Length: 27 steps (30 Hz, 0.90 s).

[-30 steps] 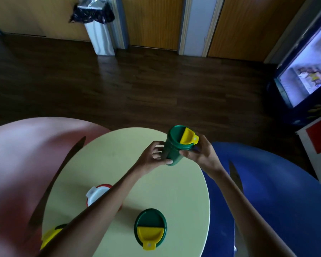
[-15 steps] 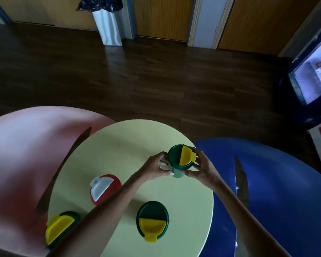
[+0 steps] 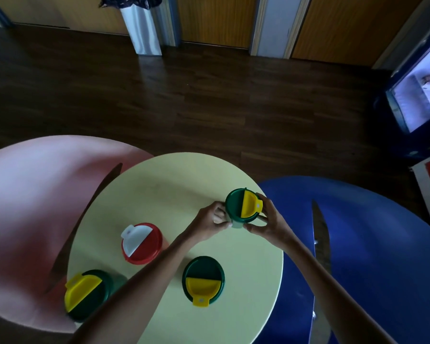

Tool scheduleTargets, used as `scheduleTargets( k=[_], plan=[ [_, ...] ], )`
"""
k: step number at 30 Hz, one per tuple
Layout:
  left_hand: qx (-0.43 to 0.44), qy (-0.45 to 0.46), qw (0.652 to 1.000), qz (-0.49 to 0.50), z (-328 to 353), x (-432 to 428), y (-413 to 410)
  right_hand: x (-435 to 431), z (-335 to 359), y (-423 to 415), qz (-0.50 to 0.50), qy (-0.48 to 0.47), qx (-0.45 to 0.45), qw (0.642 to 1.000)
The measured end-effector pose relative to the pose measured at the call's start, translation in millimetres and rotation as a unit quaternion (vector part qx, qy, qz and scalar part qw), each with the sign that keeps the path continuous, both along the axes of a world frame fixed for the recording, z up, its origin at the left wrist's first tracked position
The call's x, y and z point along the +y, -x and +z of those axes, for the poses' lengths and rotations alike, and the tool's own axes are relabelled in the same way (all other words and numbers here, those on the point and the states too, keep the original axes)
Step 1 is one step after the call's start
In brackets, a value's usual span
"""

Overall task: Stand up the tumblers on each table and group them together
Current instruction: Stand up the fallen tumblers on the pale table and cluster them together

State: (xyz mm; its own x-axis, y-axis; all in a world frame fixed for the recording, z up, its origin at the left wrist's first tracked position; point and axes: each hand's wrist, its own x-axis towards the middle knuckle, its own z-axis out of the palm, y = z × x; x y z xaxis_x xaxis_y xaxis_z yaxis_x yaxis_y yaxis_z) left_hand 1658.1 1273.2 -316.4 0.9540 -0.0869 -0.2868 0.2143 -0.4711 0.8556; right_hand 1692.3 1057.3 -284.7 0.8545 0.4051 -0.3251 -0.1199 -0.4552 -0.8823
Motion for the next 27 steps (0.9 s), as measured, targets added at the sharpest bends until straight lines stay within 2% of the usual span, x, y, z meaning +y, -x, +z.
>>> scheduleTargets(
  k=[5,8,14,16,19,22,25,27],
  plan=[
    [0.02,-0.006,0.999,0.031,24.3,7.3,14.7,-6.4,6.7,15.4,-0.037,0.103,0.038,0.993],
    [-0.001,-0.013,0.999,0.04,56.9,16.8,34.9,-8.2,19.4,38.4,-0.011,0.172,0.076,0.982],
    [-0.129,0.0,0.987,0.099,105.3,51.5,124.8,23.4,61.5,96.1,0.029,0.129,0.036,0.991],
    [-0.188,-0.04,0.971,0.14,105.3,70.6,159.7,38.7,72.9,116.0,0.051,0.135,0.008,0.99],
    [-0.253,-0.188,0.927,0.202,102.0,106.9,203.1,59.4,84.0,141.1,0.082,0.167,-0.053,0.981],
    [-0.165,-0.289,0.917,0.22,93.3,142.5,235.5,76.6,88.6,157.7,0.097,0.263,-0.118,0.952],
    [-0.056,-0.321,0.93,0.169,86.3,165.2,255.0,90.0,82.0,167.9,0.092,0.354,-0.148,0.919],
    [-0.03,-0.323,0.937,0.125,85.1,172.8,260.2,96.7,73.4,174.2,0.077,0.371,-0.142,0.915]
  ],
)
